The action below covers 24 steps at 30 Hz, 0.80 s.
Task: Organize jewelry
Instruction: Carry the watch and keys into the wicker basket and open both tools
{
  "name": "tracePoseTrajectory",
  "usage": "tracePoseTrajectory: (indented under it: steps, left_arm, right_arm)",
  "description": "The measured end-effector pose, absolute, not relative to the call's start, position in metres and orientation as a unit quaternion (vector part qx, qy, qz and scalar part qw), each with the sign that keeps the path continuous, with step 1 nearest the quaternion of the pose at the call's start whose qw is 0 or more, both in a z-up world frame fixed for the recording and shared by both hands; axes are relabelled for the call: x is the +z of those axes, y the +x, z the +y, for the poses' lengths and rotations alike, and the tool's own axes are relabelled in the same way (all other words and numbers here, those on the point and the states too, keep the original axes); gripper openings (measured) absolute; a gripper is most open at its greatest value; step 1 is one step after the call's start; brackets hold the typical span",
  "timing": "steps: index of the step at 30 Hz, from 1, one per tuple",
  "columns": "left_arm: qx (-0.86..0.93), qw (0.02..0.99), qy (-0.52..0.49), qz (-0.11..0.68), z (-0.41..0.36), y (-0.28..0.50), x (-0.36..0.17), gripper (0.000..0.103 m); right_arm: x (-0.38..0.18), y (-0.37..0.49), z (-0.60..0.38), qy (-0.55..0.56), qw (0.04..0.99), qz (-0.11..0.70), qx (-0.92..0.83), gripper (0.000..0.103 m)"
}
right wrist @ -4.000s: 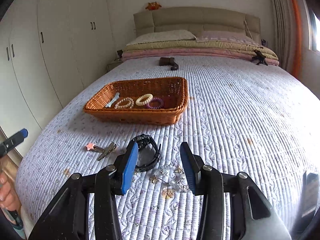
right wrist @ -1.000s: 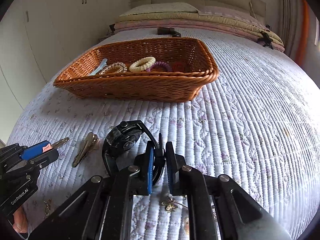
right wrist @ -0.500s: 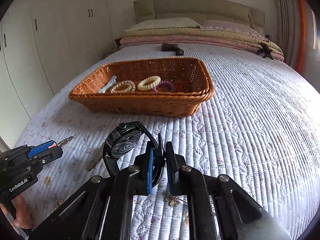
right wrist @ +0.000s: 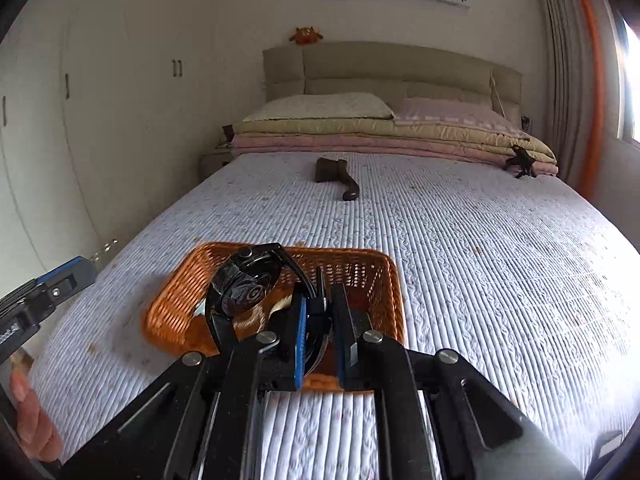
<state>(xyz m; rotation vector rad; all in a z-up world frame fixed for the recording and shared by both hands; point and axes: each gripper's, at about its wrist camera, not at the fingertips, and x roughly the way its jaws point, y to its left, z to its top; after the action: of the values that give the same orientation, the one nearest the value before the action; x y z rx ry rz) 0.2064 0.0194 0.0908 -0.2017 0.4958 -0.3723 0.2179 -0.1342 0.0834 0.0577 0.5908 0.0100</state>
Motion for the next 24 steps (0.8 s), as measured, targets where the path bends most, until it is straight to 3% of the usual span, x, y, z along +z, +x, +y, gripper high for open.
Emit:
tracePoseTrajectory:
  steps: [7, 15, 24]
  left_arm:
    - [-0.156, 0.933, -0.124, 0.299, -0.006, 0.283, 0.044, 0.023]
    - [-0.148, 0.92, -0.09, 0.353, -0.031, 0.311, -0.001, 0.023]
    - [-0.145, 0.915, -0.088, 0.365, -0.035, 0.315, -0.013, 0.024]
  right_arm:
    - [0.039, 0.294, -0.142, 0.05, 0.929, 0.367, -0.015, 0.014]
    - [-0.005, 0.324, -0.152, 0.071, 0.905, 0.419, -0.013, 0.014]
    - [-0.006, 0.323, -0.16, 0.066, 0.909, 0.411, -0.02, 0.013]
